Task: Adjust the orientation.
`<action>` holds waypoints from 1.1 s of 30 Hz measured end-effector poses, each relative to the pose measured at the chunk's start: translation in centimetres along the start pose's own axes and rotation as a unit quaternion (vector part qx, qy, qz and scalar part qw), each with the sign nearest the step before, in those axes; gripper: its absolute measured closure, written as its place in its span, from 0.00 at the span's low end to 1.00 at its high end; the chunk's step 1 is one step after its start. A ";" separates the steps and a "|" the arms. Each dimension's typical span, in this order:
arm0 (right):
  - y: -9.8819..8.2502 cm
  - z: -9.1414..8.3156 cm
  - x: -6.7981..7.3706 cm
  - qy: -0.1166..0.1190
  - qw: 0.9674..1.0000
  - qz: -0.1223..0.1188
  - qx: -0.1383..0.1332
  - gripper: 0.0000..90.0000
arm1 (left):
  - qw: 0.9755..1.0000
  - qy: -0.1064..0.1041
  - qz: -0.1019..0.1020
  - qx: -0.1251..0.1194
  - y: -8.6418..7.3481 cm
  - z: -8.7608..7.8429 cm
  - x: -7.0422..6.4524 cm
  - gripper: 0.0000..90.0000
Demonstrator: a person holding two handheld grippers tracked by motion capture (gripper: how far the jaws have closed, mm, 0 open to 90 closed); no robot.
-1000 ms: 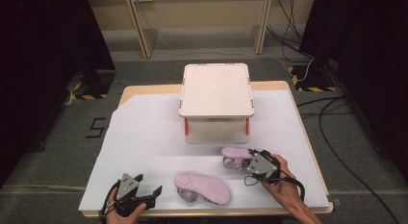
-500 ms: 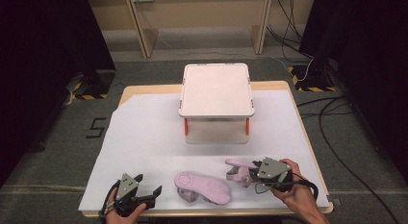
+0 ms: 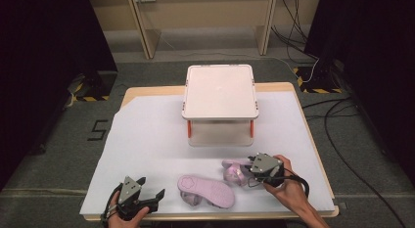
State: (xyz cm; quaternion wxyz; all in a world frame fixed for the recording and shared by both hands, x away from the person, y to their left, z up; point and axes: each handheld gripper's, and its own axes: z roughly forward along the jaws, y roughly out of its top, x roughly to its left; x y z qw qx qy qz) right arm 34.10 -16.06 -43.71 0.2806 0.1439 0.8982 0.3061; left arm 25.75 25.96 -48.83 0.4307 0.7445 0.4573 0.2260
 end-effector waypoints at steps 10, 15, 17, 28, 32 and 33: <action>-1.2 -0.2 -1.7 -0.008 0.999 0.044 -0.024 0.73 | 1.000 -0.001 0.001 0.000 0.1 0.1 -0.1 0.18; -1.9 0.1 -2.5 -0.019 0.996 0.084 -0.038 0.66 | 1.000 -0.001 0.000 0.001 0.0 0.1 -0.1 0.18; -2.3 0.3 -2.9 -0.026 0.994 0.101 -0.040 0.60 | 1.000 -0.003 0.001 0.002 0.0 0.1 -0.1 0.18; -1.6 -0.1 -2.6 -0.016 0.985 0.149 -0.089 0.50 | 1.000 -0.002 0.000 0.002 0.0 0.1 -0.1 0.18; -0.7 0.2 -1.7 0.015 0.985 0.138 -0.100 0.52 | 1.000 0.000 0.000 0.000 0.1 0.0 -0.1 0.18; -0.1 0.7 -1.0 0.033 0.987 0.124 -0.100 0.54 | 1.000 0.000 -0.001 -0.001 0.0 0.0 -0.1 0.18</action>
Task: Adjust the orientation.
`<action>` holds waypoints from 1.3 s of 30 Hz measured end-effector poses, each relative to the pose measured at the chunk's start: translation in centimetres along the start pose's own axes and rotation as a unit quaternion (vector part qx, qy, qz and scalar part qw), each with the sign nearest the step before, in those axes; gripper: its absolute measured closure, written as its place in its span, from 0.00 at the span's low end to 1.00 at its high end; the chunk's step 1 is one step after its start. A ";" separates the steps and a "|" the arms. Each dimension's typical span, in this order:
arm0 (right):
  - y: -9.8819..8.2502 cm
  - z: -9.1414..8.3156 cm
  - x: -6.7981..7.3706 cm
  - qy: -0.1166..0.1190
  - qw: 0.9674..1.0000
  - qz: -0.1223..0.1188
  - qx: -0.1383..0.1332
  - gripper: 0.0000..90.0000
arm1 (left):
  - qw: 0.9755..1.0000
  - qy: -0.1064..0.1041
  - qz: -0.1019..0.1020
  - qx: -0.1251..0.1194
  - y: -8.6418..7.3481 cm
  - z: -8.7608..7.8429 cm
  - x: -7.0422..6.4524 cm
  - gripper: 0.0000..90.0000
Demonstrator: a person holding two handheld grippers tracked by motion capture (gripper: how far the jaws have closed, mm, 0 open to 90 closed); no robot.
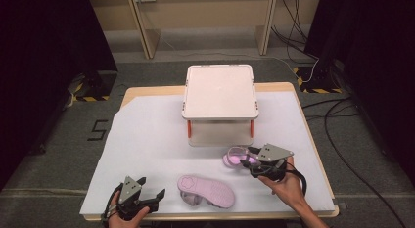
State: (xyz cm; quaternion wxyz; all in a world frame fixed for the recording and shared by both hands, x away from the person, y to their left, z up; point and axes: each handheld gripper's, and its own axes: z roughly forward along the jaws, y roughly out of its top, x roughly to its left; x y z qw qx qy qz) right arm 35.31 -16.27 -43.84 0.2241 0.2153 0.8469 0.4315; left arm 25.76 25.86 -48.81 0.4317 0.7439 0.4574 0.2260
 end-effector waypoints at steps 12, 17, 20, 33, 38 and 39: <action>0.8 3.1 2.0 0.021 0.997 -0.058 0.040 0.68 | 1.000 -0.003 -0.001 -0.001 0.0 0.0 0.0 0.18; 0.4 2.9 2.2 0.029 0.992 -0.107 0.066 0.88 | 1.000 -0.003 -0.002 -0.002 0.0 0.0 0.0 0.18; 0.0 1.4 2.4 0.050 0.990 -0.115 0.066 0.91 | 1.000 -0.002 -0.004 -0.001 0.0 -0.1 0.1 0.18; -1.9 -2.7 3.1 0.077 0.986 -0.124 0.084 0.90 | 1.000 -0.001 -0.002 -0.001 0.0 -0.1 0.0 0.18; -3.0 -4.5 3.2 0.075 0.987 -0.109 0.091 0.89 | 1.000 -0.001 -0.003 -0.003 0.0 -0.1 0.1 0.18; -3.2 -4.8 3.1 0.074 0.988 -0.104 0.088 0.88 | 1.000 -0.001 -0.003 -0.002 0.0 -0.1 0.0 0.18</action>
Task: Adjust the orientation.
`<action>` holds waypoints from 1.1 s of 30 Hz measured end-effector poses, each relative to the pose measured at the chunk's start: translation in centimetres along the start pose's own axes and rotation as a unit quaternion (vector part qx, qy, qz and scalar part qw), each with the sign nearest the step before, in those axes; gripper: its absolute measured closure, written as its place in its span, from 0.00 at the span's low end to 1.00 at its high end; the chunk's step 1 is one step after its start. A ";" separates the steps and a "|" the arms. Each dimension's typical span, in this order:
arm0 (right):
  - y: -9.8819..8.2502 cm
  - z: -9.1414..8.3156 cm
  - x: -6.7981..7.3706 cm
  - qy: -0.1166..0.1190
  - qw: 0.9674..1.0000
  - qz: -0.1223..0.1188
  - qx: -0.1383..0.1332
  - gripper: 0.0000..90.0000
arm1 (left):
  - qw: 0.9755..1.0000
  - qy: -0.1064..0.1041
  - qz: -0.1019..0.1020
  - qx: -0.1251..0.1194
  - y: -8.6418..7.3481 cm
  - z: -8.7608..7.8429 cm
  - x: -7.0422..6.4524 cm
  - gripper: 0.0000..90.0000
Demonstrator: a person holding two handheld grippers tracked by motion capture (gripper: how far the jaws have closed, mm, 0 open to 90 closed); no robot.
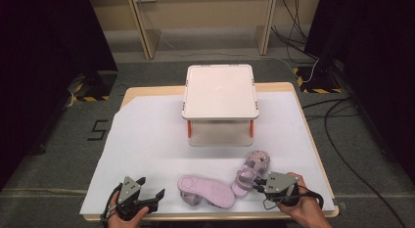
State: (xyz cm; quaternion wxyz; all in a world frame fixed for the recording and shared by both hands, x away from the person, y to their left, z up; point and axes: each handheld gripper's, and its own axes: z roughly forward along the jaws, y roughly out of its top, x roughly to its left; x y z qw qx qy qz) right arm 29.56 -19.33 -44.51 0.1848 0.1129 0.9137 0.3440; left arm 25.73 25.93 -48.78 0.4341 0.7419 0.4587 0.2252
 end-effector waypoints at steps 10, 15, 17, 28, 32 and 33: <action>-1.3 -2.0 -0.5 -0.046 0.998 0.044 0.015 0.83 | 1.000 -0.001 0.000 0.000 0.0 0.0 -0.1 0.18; -1.4 -2.1 -0.7 -0.053 0.996 0.074 -0.023 0.73 | 1.000 0.000 0.000 -0.001 0.0 0.1 0.0 0.18; -1.1 -2.2 -0.7 -0.058 0.994 0.084 -0.040 0.69 | 1.000 0.001 0.000 0.000 0.1 0.0 0.1 0.18; 0.9 0.4 -0.8 -0.098 0.993 0.055 -0.021 0.56 | 1.000 -0.003 -0.003 -0.002 0.4 0.5 0.0 0.18; 1.3 1.2 -0.8 -0.101 0.994 0.042 -0.007 0.56 | 1.000 -0.005 -0.005 -0.001 0.5 0.6 0.0 0.18; 1.4 1.7 -0.8 -0.113 0.993 0.028 0.007 0.57 | 1.000 -0.007 -0.002 -0.002 0.5 0.7 -0.1 0.19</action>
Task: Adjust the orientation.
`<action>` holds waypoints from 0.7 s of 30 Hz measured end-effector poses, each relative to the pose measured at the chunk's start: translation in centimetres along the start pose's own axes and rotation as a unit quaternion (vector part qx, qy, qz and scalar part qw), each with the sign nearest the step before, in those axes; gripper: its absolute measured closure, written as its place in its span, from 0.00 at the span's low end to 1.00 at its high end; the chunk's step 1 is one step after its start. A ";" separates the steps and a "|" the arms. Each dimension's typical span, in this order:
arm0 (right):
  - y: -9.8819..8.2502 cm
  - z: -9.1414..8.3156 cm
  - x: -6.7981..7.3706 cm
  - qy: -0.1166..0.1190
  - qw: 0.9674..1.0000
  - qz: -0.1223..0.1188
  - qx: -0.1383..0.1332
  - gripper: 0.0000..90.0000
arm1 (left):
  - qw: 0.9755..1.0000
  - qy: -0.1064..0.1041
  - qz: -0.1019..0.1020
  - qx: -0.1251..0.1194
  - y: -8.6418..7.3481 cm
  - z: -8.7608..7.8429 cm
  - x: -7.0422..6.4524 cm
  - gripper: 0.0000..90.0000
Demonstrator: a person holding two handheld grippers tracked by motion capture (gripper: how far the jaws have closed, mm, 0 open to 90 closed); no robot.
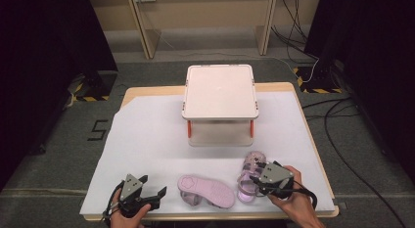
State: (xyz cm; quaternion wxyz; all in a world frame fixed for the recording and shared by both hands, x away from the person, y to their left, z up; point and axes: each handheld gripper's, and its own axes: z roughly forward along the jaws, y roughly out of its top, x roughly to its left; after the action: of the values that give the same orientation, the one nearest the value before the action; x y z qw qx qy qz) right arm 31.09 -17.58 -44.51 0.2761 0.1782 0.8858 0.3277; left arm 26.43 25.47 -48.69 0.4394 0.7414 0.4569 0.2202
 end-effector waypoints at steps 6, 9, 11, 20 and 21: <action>0.0 1.0 0.1 -0.024 0.999 -0.025 0.031 0.65 | 1.000 0.001 -0.001 -0.004 0.0 -0.1 0.1 0.18; -0.2 1.3 -0.2 -0.021 0.999 -0.021 0.032 0.67 | 1.000 0.003 0.000 -0.004 0.0 -0.3 0.1 0.18; -0.2 1.3 -0.2 -0.021 0.999 -0.021 0.030 0.68 | 1.000 0.003 0.000 -0.005 0.0 -0.3 0.1 0.18; -0.3 1.2 -0.2 -0.028 0.999 -0.034 0.030 0.73 | 1.000 -0.002 0.000 -0.003 0.0 -0.2 -0.1 0.18; -0.3 1.2 -0.2 -0.028 0.999 -0.034 0.030 0.73 | 1.000 -0.002 0.000 -0.003 0.0 -0.2 -0.1 0.18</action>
State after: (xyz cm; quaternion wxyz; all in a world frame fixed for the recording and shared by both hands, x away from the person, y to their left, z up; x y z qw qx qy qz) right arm 31.92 -17.29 -45.46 0.3064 0.1655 0.8925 0.2867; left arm 26.25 25.49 -48.64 0.4426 0.7403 0.4554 0.2205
